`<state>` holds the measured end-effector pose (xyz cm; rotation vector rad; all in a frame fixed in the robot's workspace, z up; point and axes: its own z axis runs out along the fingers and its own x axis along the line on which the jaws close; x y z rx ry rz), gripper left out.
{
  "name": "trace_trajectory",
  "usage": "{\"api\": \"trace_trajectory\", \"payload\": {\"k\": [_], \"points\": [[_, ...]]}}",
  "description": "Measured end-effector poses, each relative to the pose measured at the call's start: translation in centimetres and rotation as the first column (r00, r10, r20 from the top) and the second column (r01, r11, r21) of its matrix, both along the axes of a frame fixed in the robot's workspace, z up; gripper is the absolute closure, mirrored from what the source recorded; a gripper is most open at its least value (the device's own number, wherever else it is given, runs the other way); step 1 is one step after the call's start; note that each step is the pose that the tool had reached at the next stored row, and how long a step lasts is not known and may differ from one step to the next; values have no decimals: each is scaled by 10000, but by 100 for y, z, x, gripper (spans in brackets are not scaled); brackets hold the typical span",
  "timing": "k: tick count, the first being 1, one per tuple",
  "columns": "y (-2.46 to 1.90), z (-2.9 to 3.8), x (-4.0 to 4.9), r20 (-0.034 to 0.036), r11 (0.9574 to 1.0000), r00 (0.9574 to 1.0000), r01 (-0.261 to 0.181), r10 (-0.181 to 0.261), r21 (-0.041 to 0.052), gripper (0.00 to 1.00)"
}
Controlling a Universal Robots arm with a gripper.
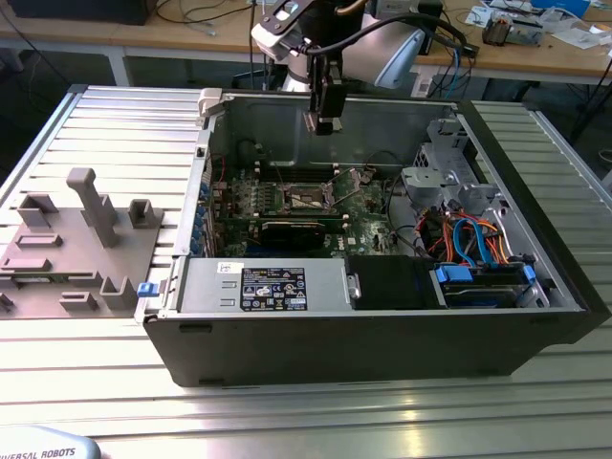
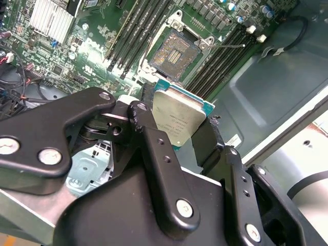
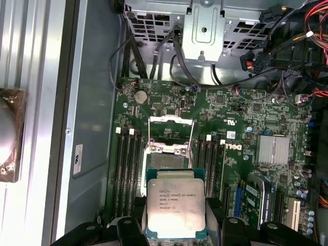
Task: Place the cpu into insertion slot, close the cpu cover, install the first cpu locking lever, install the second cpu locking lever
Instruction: 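Place the cpu into insertion slot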
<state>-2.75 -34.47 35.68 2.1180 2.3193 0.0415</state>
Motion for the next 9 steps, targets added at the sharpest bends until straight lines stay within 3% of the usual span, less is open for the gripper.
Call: {"api": "trace_trajectory", "payload": {"k": [9], "points": [[0,0,0,0,10000,10000,90,-90,0,46]]}}
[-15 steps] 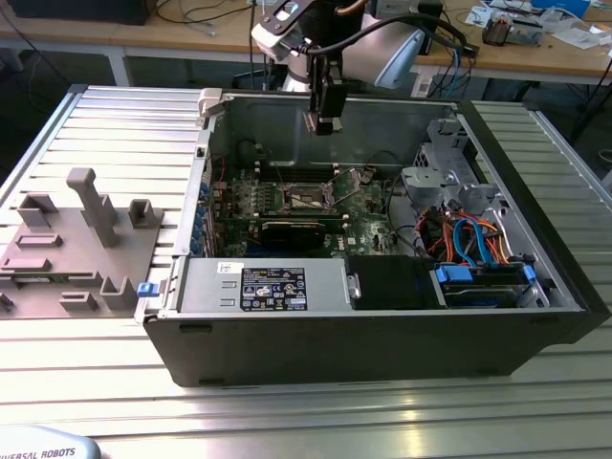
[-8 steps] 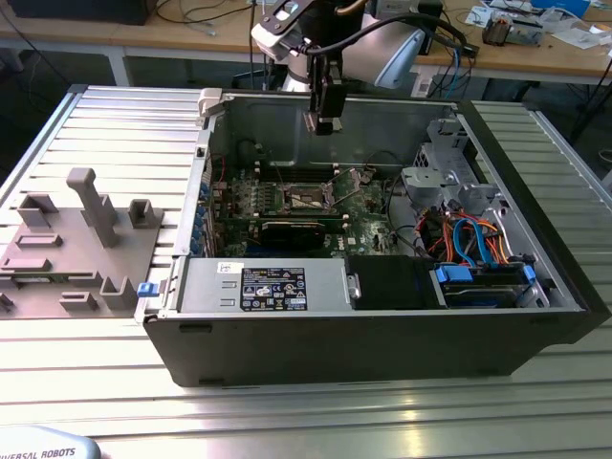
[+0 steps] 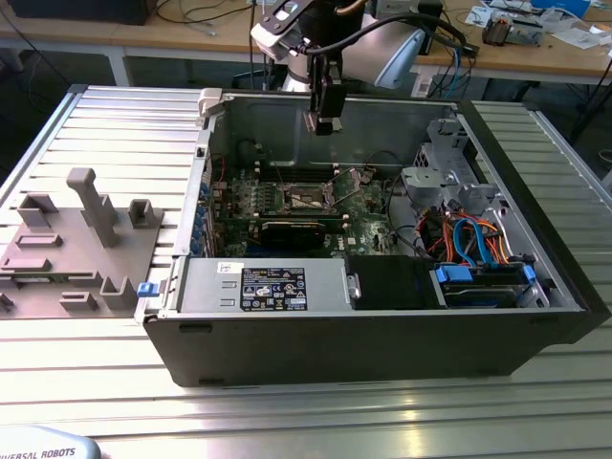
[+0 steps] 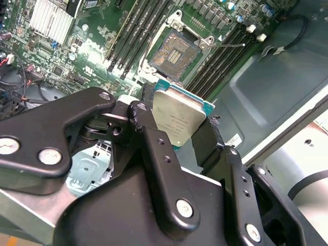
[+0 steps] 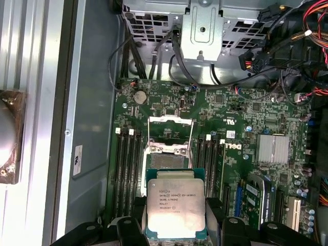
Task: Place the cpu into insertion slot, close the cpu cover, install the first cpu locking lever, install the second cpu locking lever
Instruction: 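Place the cpu into insertion slot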
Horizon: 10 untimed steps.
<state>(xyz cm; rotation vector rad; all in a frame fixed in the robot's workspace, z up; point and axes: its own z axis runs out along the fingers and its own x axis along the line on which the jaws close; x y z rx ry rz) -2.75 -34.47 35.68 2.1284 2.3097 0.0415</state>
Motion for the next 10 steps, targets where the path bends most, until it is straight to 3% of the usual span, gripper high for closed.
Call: {"api": "trace_trajectory", "payload": {"k": [10], "points": [[0,0,0,0,10000,10000,83,-83,0,46]]}}
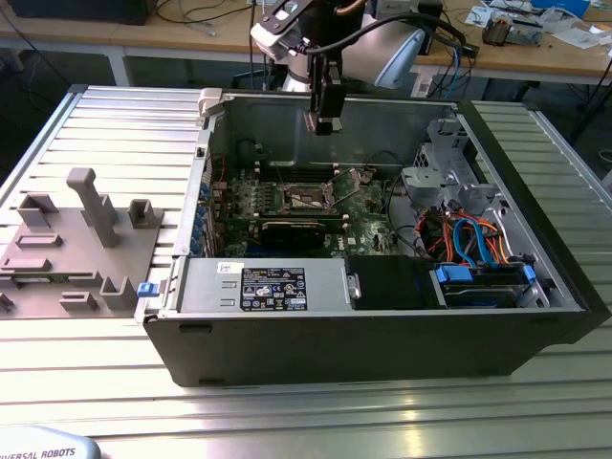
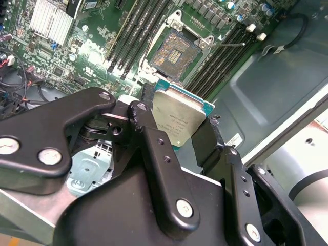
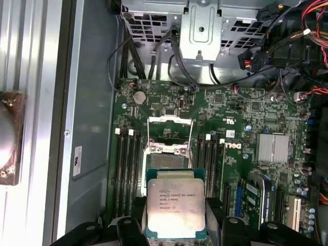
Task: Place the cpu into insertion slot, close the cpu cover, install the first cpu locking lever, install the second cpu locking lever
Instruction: 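Place the cpu into insertion slot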
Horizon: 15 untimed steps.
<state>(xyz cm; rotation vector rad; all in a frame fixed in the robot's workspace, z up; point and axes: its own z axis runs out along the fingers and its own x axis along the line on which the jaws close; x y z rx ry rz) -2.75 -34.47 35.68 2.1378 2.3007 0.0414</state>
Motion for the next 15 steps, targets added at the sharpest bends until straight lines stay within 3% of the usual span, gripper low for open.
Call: {"api": "trace_trajectory", "payload": {"k": [15], "points": [[0,0,0,0,9999,9999,121,-121,0,46]]}}
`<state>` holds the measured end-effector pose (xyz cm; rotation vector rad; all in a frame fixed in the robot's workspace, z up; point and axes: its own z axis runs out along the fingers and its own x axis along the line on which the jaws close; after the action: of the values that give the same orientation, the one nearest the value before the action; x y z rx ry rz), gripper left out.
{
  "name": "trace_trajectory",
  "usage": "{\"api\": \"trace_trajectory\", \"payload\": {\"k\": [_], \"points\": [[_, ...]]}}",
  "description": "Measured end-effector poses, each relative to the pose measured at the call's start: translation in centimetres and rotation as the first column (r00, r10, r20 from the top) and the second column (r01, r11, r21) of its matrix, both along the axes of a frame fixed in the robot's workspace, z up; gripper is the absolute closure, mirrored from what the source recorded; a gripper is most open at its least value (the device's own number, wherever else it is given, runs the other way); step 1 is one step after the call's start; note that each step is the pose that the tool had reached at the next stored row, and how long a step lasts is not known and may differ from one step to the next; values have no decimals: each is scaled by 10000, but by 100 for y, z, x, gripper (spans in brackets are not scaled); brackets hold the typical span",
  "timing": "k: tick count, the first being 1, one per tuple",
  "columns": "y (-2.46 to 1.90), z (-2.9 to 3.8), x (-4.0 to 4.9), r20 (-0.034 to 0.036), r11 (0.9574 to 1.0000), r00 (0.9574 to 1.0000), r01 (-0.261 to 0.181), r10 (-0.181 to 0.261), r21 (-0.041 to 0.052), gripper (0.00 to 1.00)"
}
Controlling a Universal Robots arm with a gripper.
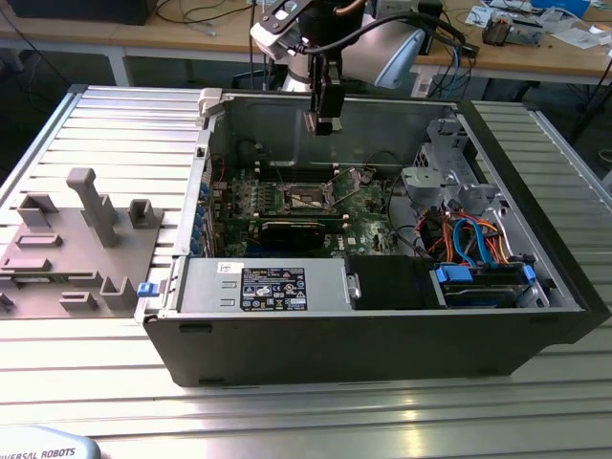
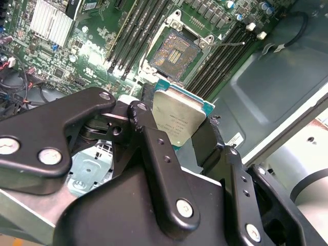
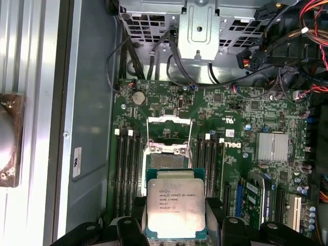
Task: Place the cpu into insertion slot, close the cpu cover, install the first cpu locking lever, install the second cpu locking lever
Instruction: 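Place the cpu into insertion slot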
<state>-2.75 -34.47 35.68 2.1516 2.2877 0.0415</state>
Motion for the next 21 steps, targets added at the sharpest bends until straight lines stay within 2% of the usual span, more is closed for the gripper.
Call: {"api": "trace_trajectory", "payload": {"k": [21], "points": [[0,0,0,0,9998,9998,205,-205,0,46]]}}
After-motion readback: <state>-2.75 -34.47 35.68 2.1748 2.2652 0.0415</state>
